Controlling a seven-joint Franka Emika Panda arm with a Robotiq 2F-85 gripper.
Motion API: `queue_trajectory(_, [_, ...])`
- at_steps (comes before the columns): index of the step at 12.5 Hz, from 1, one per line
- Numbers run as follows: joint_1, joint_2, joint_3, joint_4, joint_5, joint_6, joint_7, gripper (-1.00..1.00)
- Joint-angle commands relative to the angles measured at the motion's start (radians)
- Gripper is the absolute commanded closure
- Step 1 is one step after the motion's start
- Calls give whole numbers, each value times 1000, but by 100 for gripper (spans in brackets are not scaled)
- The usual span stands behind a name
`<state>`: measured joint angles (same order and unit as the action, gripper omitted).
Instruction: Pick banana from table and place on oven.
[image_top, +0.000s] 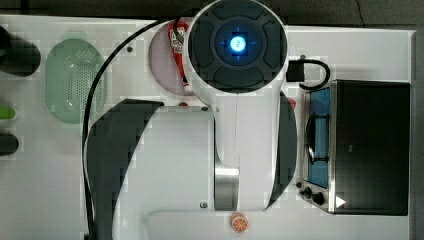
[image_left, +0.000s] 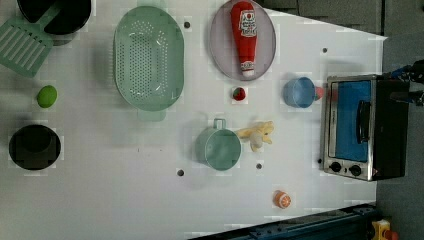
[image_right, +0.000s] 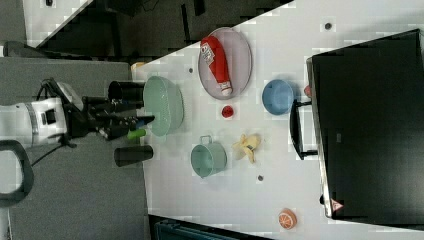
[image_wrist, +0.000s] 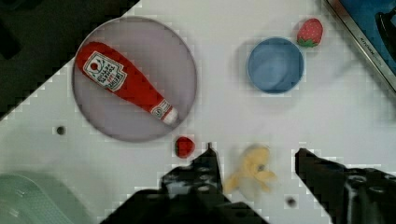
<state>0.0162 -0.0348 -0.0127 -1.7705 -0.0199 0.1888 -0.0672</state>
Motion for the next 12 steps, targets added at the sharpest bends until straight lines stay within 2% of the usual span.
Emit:
queue_trajectory(1, [-46, -517, -41, -296, -7, -247, 78, -58])
queue_trajectory(3, [-46, -517, -41, -296, -7, -247, 78, -99])
queue_trajectory(8, [-41, -470, -17, -346, -7, -207, 78, -100])
queue_trajectory(12, [-40, -358, 16, -439, -7, -2, 78, -100])
